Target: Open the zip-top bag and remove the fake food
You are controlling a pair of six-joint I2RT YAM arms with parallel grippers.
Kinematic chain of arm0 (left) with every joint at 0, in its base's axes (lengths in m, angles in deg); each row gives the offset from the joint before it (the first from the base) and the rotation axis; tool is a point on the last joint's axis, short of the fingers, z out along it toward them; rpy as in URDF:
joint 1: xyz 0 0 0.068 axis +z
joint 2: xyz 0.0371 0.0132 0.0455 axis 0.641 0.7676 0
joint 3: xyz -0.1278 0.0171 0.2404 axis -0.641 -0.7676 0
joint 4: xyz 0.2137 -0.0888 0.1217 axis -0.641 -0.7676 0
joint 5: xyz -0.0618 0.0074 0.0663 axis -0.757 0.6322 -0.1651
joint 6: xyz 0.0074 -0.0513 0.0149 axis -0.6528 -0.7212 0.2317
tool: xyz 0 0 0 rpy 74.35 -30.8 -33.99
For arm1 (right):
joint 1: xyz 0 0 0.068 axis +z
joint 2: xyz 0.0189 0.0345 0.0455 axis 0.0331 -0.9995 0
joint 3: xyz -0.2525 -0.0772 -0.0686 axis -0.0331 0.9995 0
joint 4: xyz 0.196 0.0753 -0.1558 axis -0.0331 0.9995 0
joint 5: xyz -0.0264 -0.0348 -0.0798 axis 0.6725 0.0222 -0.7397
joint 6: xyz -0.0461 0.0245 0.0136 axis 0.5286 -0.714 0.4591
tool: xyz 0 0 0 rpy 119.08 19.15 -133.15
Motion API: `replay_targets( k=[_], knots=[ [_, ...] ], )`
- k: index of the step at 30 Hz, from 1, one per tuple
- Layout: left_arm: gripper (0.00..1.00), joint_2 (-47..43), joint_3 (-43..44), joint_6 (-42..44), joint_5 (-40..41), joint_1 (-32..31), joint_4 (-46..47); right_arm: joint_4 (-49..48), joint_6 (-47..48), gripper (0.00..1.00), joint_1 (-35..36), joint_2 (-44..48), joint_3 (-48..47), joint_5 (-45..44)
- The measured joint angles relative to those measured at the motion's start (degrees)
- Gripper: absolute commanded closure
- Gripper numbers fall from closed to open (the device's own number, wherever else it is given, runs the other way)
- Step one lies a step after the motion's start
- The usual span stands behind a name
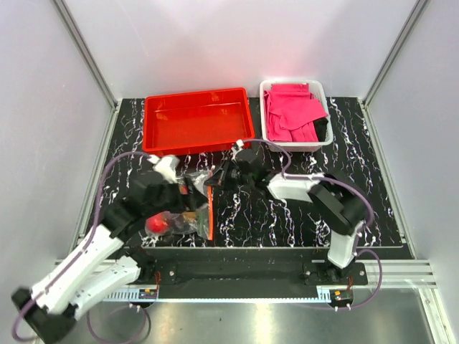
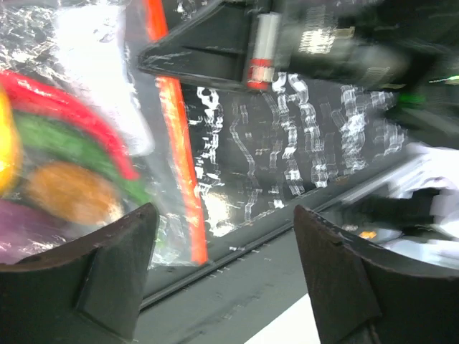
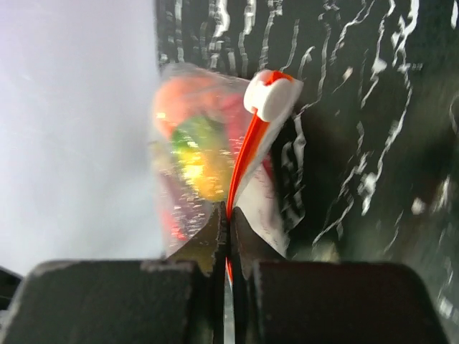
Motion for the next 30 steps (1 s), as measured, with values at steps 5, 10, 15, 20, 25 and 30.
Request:
replay_targets(
  k=[5,10,15,20,25,30],
  knots=[
    [0.15,15.15,7.93,3.02,15.32,-17.40,1.84,3.48,-5.20,1.00,0.20,9.90,3.65,-1.99],
    [0.15,21.46,12.35,5.86,25.68,-24.17,1.79,10.19,-10.05,1.00,0.31,18.97,4.74,-6.36],
    [0.18,22.73,13.29,6.69,31.61,-24.85,1.64,15.45,-12.87,1.00,0.31,27.39,5.27,-10.32],
    [0.64,25.33,15.19,8.00,34.32,-24.90,1.66,16.76,-14.43,0.86,0.37,29.77,5.35,-11.65],
    [1.00,25.31,16.17,9.84,33.73,-24.35,1.77,17.81,-10.95,0.48,0.35,29.81,5.66,-11.13],
    [1.00,20.37,16.17,12.81,26.25,-17.49,0.68,19.30,4.52,0.13,-1.40,32.94,5.86,-7.21]
  ],
)
